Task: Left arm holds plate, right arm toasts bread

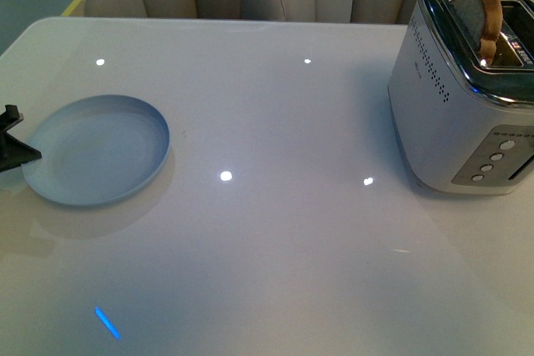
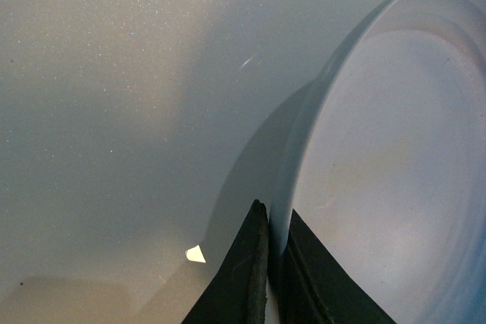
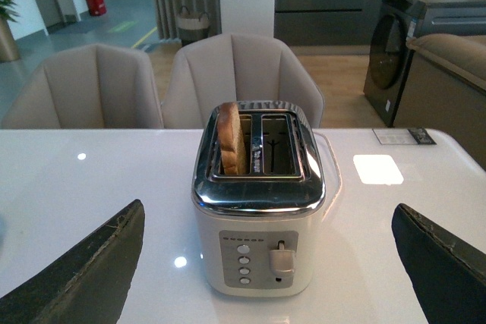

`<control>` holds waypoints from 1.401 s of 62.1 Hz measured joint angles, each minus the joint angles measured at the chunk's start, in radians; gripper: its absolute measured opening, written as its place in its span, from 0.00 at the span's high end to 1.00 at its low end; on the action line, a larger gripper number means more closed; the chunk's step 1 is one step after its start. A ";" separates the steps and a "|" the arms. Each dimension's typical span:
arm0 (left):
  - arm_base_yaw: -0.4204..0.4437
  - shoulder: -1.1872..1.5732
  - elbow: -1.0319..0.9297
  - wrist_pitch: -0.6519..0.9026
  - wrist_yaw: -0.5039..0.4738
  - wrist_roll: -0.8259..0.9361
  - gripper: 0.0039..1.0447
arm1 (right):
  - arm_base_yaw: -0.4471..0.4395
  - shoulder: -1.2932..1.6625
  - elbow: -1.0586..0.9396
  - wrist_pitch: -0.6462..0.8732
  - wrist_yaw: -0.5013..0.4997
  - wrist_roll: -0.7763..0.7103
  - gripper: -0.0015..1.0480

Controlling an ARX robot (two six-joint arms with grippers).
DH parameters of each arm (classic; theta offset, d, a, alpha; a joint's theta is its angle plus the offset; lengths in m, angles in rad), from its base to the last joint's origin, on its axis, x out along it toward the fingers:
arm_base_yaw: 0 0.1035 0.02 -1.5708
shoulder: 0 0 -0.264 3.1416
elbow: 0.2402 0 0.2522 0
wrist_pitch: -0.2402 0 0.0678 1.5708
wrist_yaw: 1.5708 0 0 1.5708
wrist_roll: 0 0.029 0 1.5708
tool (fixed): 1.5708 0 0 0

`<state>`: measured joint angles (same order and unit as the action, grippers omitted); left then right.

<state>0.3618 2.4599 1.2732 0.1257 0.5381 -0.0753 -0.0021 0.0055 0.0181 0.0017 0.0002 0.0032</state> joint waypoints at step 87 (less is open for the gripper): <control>-0.130 -0.883 -0.603 0.451 -0.154 -0.130 0.07 | 0.000 0.000 0.000 0.000 0.000 0.000 0.08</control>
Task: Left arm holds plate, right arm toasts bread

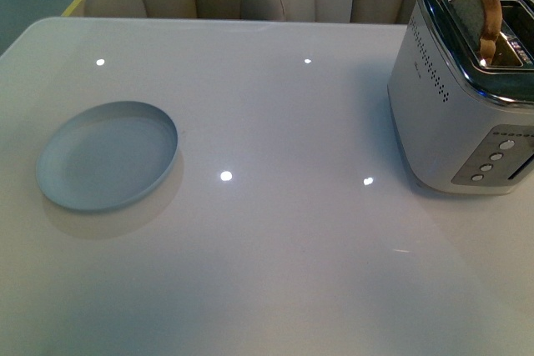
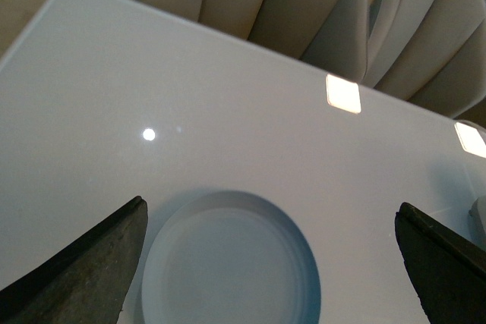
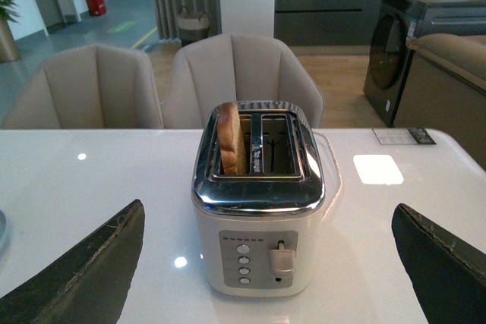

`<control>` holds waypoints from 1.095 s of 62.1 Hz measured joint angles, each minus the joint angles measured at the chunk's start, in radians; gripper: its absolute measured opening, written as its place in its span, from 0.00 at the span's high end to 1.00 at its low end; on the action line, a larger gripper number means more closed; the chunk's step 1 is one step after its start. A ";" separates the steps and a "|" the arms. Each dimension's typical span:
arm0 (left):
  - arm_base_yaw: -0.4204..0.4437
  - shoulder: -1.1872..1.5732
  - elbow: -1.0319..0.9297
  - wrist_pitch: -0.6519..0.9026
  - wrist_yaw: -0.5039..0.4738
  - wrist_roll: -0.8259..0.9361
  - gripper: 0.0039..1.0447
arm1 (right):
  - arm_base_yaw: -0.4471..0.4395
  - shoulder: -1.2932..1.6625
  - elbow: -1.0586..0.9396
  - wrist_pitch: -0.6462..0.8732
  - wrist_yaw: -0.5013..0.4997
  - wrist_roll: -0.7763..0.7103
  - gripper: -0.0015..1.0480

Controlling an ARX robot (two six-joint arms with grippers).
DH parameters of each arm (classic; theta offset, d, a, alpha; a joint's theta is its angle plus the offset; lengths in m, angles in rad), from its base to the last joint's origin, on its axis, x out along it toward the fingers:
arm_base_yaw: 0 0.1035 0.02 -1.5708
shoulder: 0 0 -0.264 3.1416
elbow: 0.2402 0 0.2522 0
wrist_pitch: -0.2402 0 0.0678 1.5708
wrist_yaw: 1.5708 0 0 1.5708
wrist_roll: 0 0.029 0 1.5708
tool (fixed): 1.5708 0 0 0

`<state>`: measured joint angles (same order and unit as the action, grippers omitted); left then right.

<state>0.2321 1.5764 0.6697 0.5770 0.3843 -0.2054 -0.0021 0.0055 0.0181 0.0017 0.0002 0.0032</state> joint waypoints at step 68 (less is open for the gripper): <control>-0.230 -1.078 -0.657 -0.086 -0.384 0.194 0.97 | 0.000 0.000 0.000 0.000 0.000 0.000 0.08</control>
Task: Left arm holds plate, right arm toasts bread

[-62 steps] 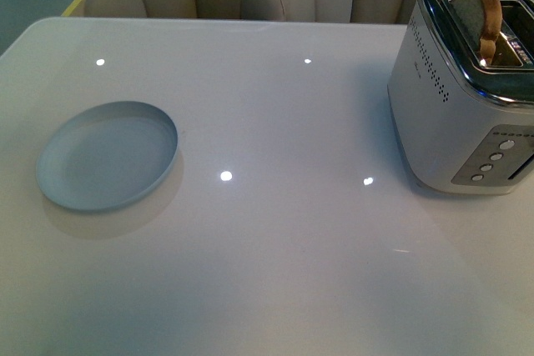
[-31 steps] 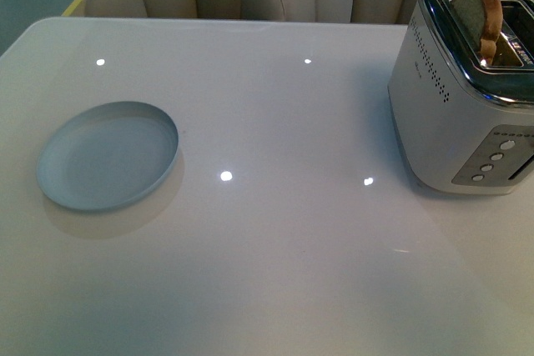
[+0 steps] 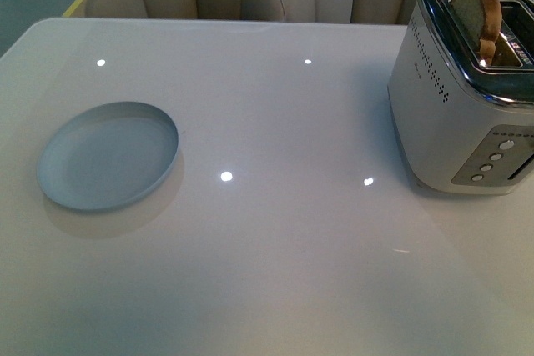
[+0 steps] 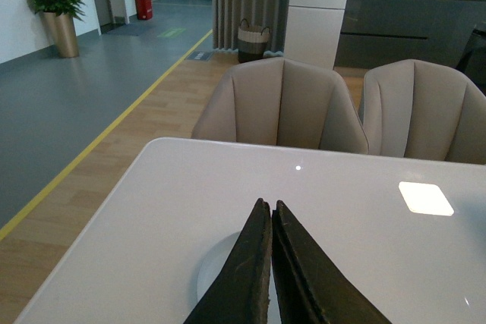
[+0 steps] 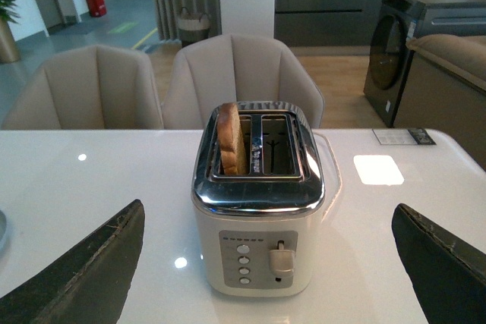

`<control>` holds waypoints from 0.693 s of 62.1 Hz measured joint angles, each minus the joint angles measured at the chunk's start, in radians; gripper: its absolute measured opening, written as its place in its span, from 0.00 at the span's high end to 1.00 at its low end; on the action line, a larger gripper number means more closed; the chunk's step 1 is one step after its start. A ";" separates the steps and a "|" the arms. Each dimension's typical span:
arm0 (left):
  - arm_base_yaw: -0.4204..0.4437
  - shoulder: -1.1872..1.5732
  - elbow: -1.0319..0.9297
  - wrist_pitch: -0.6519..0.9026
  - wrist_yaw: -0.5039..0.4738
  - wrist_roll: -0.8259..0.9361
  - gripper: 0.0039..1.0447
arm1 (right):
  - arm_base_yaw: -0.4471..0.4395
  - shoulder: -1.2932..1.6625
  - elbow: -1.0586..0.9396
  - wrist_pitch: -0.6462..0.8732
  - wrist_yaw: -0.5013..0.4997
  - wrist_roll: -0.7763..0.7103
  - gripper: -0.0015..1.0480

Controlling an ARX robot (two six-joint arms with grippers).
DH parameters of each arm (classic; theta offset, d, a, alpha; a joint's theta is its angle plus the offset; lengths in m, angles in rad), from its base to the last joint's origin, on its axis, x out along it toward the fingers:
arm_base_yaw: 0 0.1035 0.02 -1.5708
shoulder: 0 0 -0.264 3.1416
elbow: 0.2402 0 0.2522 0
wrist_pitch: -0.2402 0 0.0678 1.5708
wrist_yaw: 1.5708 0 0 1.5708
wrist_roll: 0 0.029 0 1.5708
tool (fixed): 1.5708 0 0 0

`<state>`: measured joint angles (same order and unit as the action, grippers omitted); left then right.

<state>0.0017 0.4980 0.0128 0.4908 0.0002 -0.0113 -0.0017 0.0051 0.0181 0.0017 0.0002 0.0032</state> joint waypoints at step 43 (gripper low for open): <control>0.000 -0.298 0.000 -0.290 0.000 0.000 0.97 | 0.000 0.000 0.000 0.000 0.000 0.000 0.08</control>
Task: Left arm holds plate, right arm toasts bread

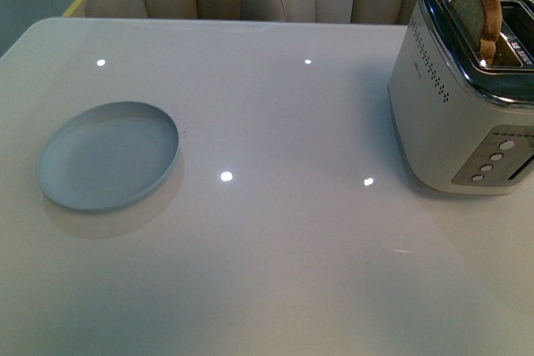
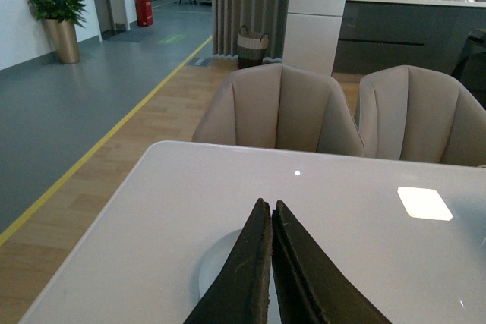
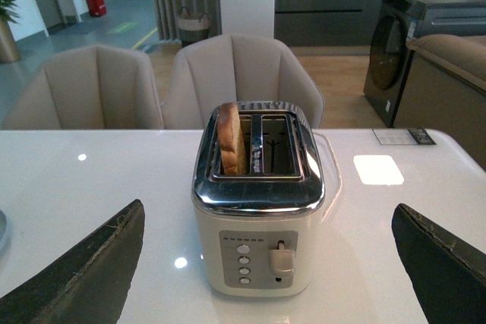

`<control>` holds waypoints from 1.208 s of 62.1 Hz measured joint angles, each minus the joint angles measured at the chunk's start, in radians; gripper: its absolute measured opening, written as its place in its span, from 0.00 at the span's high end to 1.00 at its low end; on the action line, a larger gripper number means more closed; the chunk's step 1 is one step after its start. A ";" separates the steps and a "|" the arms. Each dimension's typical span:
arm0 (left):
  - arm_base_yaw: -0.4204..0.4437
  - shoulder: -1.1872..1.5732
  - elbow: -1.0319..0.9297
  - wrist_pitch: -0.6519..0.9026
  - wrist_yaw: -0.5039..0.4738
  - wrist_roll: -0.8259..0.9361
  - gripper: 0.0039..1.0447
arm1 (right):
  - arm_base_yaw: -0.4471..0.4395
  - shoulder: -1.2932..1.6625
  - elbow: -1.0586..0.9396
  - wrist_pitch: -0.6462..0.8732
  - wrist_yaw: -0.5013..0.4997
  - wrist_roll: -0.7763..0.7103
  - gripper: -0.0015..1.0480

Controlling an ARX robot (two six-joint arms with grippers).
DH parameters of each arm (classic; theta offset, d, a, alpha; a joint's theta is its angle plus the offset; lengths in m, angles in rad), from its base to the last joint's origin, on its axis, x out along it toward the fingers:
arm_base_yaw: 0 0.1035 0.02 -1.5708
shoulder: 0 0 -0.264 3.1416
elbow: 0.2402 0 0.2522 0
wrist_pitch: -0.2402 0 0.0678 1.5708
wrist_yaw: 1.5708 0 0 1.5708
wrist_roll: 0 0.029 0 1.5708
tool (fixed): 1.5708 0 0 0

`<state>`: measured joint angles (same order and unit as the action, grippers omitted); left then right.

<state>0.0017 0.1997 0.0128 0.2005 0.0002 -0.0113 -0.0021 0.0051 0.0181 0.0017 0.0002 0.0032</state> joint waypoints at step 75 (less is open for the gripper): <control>0.000 -0.193 0.000 -0.199 0.000 0.003 0.07 | 0.000 0.000 0.000 0.000 0.000 0.000 0.08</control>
<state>0.0017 0.0063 0.0132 0.0013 -0.0002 -0.0086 -0.0017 0.0048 0.0181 0.0017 0.0002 0.0032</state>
